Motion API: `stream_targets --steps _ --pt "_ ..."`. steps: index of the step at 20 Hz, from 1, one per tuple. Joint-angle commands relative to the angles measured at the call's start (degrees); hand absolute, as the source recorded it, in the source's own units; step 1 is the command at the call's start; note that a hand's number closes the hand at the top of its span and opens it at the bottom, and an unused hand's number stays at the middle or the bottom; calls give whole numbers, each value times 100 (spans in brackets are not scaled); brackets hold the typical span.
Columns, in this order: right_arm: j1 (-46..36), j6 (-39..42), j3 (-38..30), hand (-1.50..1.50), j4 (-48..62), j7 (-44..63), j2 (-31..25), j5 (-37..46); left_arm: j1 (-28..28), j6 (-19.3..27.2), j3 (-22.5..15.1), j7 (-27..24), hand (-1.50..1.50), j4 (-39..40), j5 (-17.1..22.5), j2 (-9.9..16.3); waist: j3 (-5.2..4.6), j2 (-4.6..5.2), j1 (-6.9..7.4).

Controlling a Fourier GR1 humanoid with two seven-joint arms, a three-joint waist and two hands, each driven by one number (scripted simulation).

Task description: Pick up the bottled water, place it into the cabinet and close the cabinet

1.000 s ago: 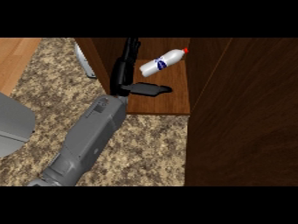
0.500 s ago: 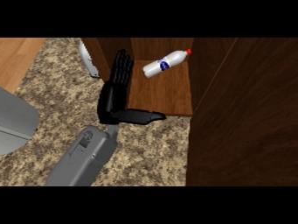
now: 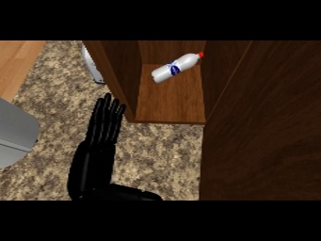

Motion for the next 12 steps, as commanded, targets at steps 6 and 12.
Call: stream_targets --steps 6,12 --pt "103 709 717 150 -549 346 -784 605 2087 -188 -59 -264 -150 -2057 75 997 -9 19 -47" --pt "-57 784 1480 150 -649 482 -816 1085 2906 -534 628 -726 -150 -2479 442 1396 -13 33 -74"
